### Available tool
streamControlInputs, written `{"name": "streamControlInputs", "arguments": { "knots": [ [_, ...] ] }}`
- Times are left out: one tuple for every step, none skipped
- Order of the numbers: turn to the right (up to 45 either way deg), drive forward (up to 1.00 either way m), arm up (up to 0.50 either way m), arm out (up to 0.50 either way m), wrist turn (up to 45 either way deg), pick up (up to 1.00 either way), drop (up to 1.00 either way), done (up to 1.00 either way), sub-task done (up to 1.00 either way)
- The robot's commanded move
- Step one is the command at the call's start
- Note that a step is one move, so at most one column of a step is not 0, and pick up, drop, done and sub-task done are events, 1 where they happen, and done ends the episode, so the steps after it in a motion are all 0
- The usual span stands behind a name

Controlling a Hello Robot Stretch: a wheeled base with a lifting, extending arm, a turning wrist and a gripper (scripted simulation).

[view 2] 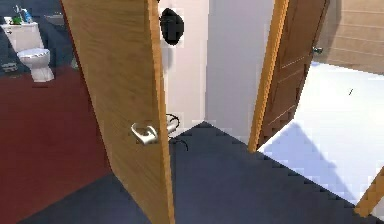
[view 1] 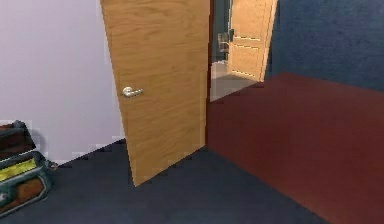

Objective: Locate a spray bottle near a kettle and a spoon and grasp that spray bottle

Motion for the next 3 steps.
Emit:
{"name": "streamControlInputs", "arguments": {
  "knots": [
    [0.0,0.35,0.00,0.00,0.0,0.00,0.00,0.00,0.00],
    [27.0,0.00,0.00,0.00,0.0,0.00,0.00,0.00,0.00],
    [0.0,1.00,0.00,0.00,0.0,0.00,0.00,0.00,0.00]
  ]
}}
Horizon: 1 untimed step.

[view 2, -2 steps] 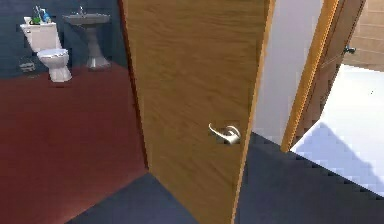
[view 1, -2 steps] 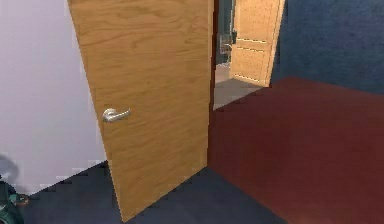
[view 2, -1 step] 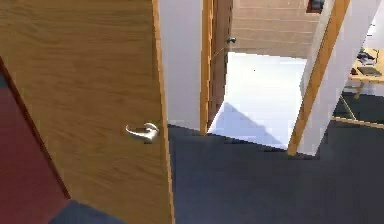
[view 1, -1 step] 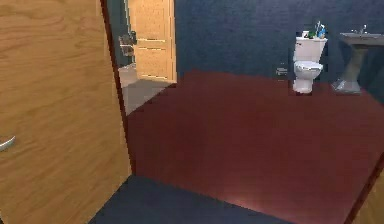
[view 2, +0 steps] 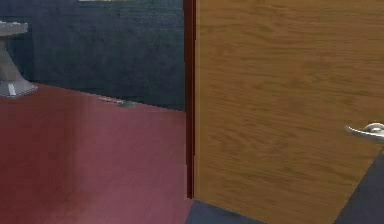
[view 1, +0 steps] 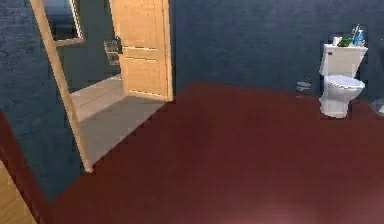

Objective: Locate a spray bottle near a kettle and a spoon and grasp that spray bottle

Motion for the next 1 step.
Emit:
{"name": "streamControlInputs", "arguments": {
  "knots": [
    [3.0,0.00,0.00,0.00,0.0,0.00,0.00,0.00,0.00]
  ]
}}
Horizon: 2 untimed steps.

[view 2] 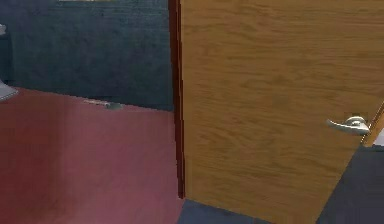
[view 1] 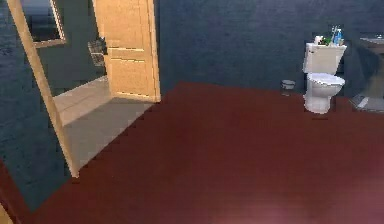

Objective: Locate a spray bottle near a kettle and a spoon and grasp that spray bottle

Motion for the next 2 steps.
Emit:
{"name": "streamControlInputs", "arguments": {
  "knots": [
    [0.0,0.60,0.00,0.00,0.0,0.00,0.00,0.00,0.00],
    [-21.0,0.00,0.00,0.00,0.0,0.00,0.00,0.00,0.00]
  ]
}}
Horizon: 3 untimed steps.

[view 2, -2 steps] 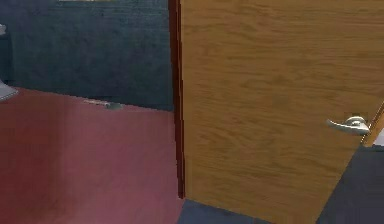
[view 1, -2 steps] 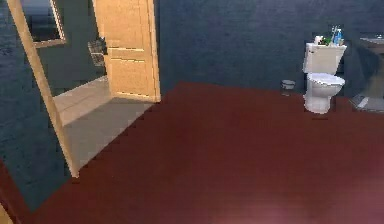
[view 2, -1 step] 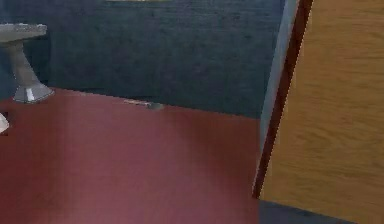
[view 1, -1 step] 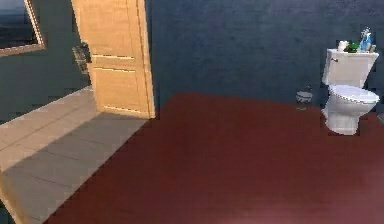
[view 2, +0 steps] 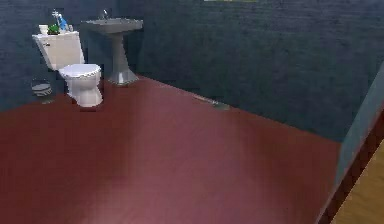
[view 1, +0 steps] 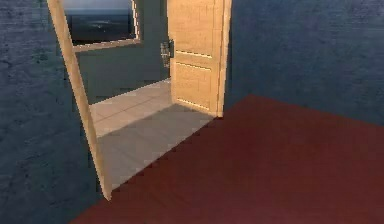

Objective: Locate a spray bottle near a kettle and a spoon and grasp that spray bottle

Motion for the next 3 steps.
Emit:
{"name": "streamControlInputs", "arguments": {
  "knots": [
    [0.0,1.00,0.00,0.00,0.0,0.00,0.00,0.00,0.00],
    [-3.0,0.00,0.00,0.00,0.0,0.00,0.00,0.00,0.00],
    [0.0,0.50,0.00,0.00,0.0,0.00,0.00,0.00,0.00]
  ]
}}
